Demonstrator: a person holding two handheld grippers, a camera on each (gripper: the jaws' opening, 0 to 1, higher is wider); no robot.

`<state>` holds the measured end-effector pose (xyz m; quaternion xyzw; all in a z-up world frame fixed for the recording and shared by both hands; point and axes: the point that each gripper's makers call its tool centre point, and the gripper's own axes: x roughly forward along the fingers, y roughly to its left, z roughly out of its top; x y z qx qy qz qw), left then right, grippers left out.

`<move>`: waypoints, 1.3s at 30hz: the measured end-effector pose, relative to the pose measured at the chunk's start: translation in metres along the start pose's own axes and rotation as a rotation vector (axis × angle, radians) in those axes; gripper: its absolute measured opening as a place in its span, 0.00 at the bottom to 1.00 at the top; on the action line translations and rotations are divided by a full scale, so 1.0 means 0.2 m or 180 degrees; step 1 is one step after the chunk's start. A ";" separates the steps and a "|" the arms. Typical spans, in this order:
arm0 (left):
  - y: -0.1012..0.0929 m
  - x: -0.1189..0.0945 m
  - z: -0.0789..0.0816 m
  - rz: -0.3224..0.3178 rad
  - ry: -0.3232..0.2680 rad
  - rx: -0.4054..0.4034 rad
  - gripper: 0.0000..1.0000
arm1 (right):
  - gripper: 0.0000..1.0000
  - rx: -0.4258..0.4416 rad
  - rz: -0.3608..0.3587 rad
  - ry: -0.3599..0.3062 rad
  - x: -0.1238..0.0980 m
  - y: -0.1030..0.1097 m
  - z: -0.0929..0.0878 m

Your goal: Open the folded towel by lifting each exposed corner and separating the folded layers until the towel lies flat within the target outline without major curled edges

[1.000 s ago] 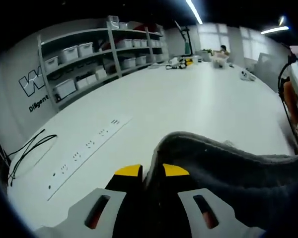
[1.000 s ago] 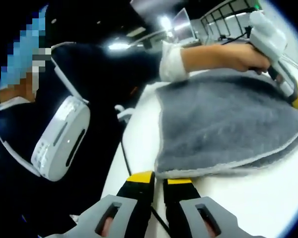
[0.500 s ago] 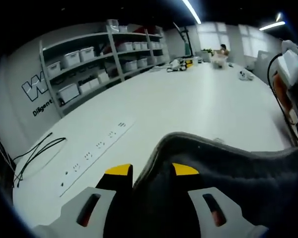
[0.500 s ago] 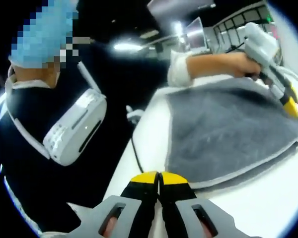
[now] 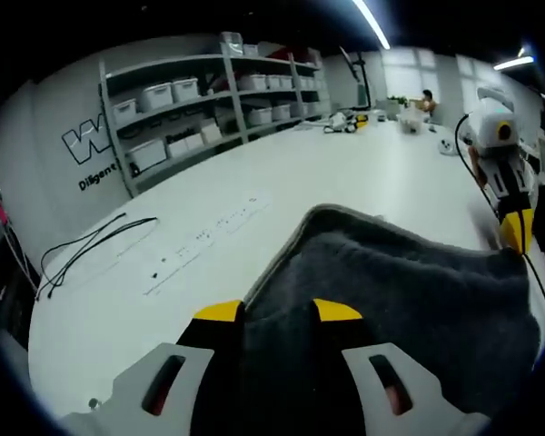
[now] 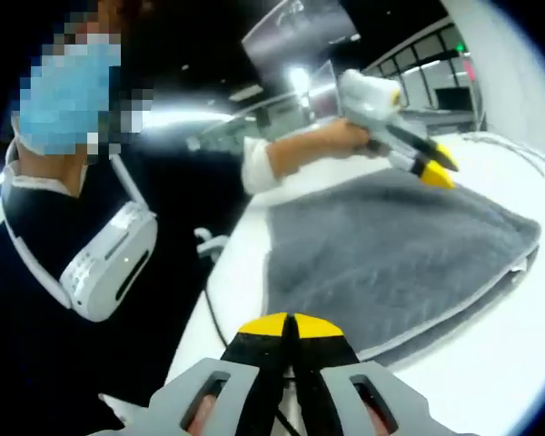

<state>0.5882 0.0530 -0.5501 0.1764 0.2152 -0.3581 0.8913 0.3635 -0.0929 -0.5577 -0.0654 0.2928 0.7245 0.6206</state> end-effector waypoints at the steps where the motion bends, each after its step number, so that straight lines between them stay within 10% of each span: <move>1: 0.00 -0.02 -0.01 0.0012 -0.0013 -0.0035 0.28 | 0.00 0.0009 -0.0069 -0.0025 0.00 -0.02 0.01; 19: -0.07 -0.34 -0.27 0.0089 -0.0167 -0.0318 0.37 | 0.00 -0.0441 -0.0512 0.0122 0.04 -0.20 -0.07; 32: -0.17 -0.60 -0.41 -0.0013 -0.0327 -0.0199 0.51 | 0.10 -0.0933 -0.0487 0.0323 0.04 -0.19 -0.15; 39: -0.31 -0.71 -0.56 -0.0141 -0.0106 0.0073 0.59 | 0.10 -0.1169 -0.0503 0.0329 0.04 -0.20 -0.15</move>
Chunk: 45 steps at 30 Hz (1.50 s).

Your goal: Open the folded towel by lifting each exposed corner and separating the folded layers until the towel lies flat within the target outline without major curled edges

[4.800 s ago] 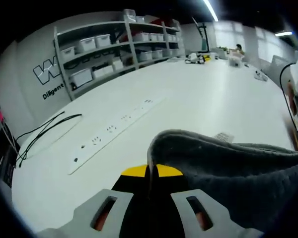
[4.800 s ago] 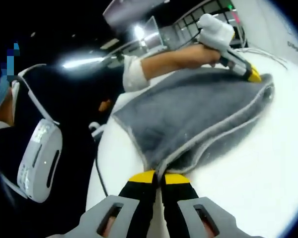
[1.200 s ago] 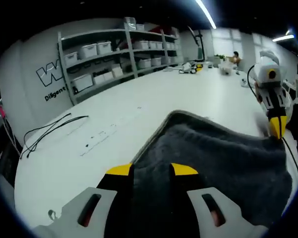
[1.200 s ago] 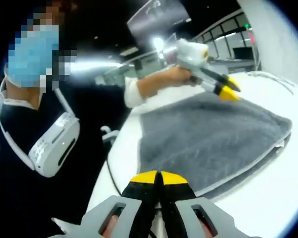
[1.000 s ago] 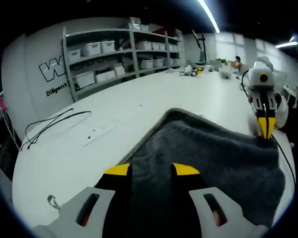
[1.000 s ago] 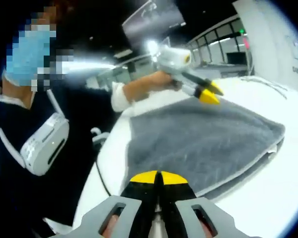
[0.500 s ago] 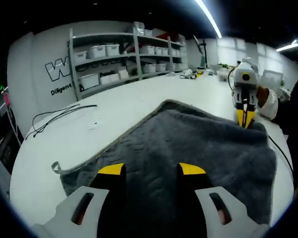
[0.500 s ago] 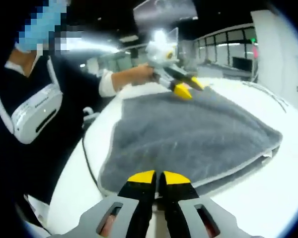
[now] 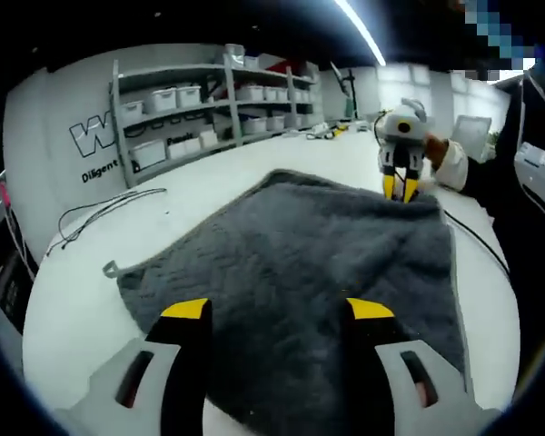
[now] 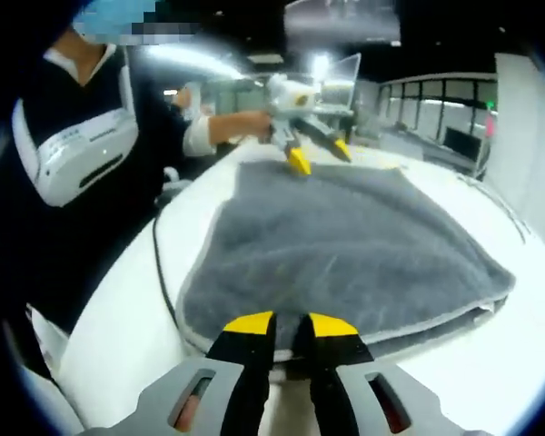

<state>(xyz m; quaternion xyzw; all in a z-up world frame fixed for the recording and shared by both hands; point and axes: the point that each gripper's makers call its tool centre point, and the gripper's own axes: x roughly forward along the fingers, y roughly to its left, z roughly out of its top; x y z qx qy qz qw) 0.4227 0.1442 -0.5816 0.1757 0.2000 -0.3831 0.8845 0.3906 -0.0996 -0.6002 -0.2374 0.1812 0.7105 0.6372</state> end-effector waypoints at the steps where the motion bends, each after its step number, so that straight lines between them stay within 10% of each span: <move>1: -0.01 -0.01 -0.01 -0.0012 0.0004 -0.0009 0.60 | 0.10 -0.0019 0.0000 -0.0008 0.00 0.00 0.00; 18: -0.02 -0.04 -0.12 -0.0103 -0.0038 -0.0468 0.62 | 0.10 0.0178 0.0037 -0.0160 0.00 -0.02 0.00; 45: 0.02 -0.04 -0.14 -0.0564 0.0066 -0.0243 0.60 | 0.09 0.0474 0.0115 -0.0120 -0.05 0.04 -0.04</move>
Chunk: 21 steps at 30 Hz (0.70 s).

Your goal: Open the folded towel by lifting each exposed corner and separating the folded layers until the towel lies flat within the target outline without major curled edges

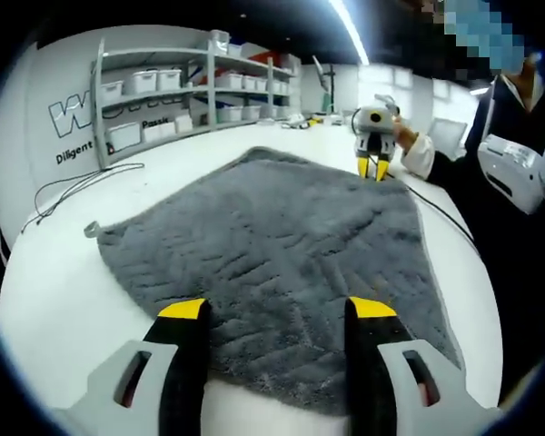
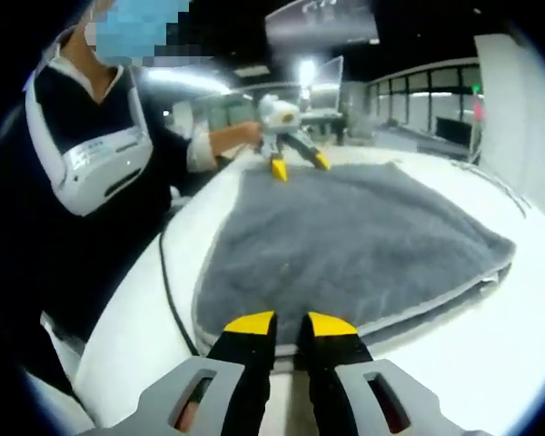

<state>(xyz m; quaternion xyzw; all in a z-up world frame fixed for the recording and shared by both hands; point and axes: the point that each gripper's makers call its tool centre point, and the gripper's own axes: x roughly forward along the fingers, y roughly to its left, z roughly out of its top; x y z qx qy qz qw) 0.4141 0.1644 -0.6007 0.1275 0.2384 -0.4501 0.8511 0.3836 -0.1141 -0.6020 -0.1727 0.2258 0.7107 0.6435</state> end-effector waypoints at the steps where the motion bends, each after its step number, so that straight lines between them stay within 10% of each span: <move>1: 0.00 0.00 0.00 -0.0023 0.0001 0.0016 0.60 | 0.09 0.0020 0.0029 0.0006 -0.01 0.01 0.00; 15: 0.00 -0.01 0.00 -0.0278 -0.0028 0.0121 0.61 | 0.09 0.0101 0.0160 0.0046 -0.04 0.07 -0.03; 21: -0.04 -0.02 0.02 -0.0298 -0.0207 0.0043 0.67 | 0.10 -0.0694 0.0104 0.0146 -0.06 0.09 -0.02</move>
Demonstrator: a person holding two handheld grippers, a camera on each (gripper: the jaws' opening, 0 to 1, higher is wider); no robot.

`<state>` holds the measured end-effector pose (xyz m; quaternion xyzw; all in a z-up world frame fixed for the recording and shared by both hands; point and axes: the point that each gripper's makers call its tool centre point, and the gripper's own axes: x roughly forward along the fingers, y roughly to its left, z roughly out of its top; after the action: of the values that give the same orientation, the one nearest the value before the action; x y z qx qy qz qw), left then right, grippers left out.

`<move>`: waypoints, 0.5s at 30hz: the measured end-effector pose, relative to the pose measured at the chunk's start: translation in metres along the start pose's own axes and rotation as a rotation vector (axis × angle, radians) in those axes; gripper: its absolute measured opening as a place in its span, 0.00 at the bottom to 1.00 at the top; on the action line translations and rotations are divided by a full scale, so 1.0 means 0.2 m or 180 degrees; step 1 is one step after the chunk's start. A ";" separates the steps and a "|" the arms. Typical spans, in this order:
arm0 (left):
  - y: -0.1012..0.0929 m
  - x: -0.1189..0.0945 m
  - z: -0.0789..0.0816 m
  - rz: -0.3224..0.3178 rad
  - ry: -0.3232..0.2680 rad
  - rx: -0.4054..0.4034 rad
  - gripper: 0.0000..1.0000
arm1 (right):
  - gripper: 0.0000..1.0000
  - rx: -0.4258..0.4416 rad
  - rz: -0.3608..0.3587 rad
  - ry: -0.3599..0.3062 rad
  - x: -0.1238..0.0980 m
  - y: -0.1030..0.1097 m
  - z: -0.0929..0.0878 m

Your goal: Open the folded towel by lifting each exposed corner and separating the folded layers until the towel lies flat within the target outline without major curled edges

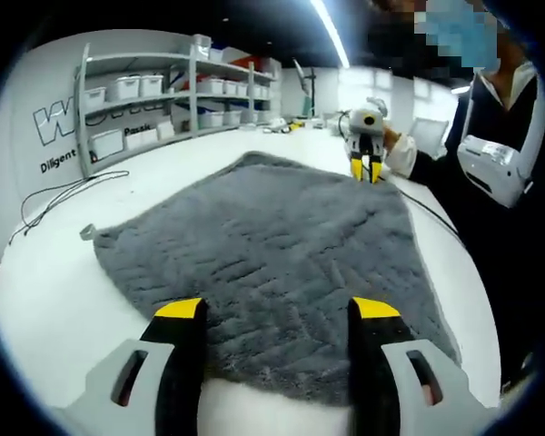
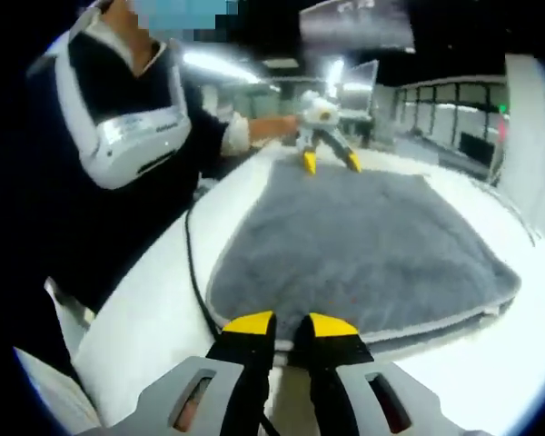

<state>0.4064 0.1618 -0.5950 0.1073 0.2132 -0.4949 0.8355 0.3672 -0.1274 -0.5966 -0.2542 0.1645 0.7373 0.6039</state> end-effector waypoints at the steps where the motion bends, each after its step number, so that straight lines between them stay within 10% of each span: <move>1: -0.01 -0.01 -0.01 -0.0015 -0.0013 -0.0026 0.70 | 0.10 -0.0097 -0.0011 -0.0008 0.00 0.00 0.01; 15: -0.20 -0.11 0.02 0.0053 -0.0151 -0.0046 0.50 | 0.17 -0.0110 0.0271 -0.0389 0.03 0.11 0.12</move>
<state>0.3644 0.1579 -0.5794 0.0912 0.1959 -0.4888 0.8452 0.3411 -0.1147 -0.5813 -0.2119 0.1253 0.7792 0.5764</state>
